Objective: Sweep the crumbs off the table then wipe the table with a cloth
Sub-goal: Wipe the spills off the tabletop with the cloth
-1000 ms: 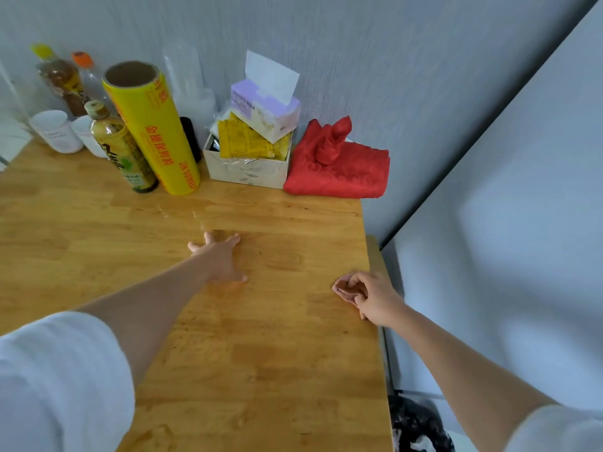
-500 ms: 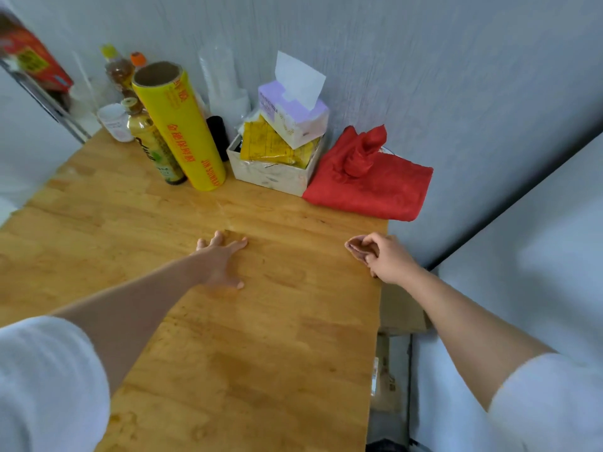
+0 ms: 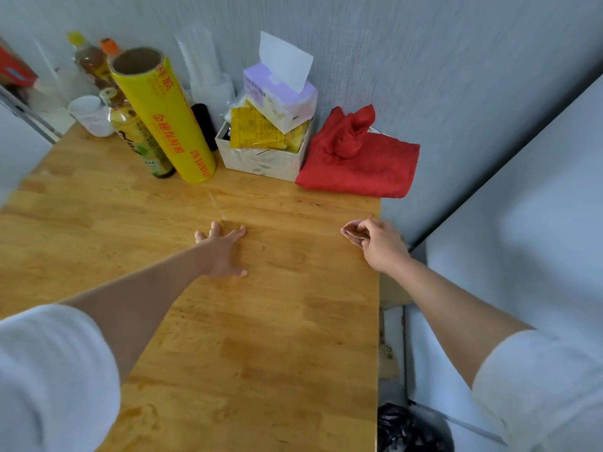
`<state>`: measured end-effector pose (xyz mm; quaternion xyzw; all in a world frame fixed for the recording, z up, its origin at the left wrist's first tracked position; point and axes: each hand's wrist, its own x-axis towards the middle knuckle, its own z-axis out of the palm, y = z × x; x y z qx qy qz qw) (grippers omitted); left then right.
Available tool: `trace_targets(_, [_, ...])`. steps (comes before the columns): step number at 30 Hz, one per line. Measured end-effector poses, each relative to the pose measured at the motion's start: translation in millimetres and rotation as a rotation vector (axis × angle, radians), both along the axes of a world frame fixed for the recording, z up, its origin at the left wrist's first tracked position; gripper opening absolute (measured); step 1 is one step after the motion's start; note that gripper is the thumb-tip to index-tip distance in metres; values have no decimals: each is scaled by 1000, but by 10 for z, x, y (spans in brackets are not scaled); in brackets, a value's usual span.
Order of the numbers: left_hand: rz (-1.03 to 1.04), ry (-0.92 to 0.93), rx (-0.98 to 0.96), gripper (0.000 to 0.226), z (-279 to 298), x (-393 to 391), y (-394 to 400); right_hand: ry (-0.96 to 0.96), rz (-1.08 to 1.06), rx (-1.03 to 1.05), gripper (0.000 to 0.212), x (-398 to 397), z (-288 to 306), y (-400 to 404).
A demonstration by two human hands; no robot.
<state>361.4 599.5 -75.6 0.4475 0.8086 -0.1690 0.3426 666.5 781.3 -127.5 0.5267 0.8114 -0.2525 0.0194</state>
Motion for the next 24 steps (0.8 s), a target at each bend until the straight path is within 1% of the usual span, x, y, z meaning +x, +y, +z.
trace_targets(5, [-16,-3,-8,108,46,3,16,-31,-38,0,31,-65,57,-76])
trace_targets(8, [-23,-5,-9,108,9,-1,10,-31,1,-7,30,-72,69,-228])
trace_targets(10, [-25,-3,-7,108,-10,-18,8,-12,68,7,30,0,86,-475])
trace_targets(12, [-41,2,-9,109,-16,-37,7,3,149,8,30,136,74,-904])
trace_targets(14, [-49,6,-9,109,-2,-21,17,75,252,-40,25,334,101,-1404])
trace_targets(16, [-43,-2,-20,109,17,1,19,152,335,-117,19,492,158,-1677])
trace_targets(18, [-30,-11,-28,108,61,20,6,199,345,-267,18,497,257,-1570])
trace_targets(19, [-25,-17,-32,108,63,46,2,200,328,-298,21,473,288,-1407])
trace_targets(20, [-19,-19,-30,108,71,37,1,200,292,-285,22,396,296,-1175])
trace_targets(22, [-9,-21,-18,109,60,24,3,188,154,-175,20,199,318,-645])
trace_targets(24, [-9,-32,-6,109,34,18,-3,93,-6,-6,17,-19,328,-267])
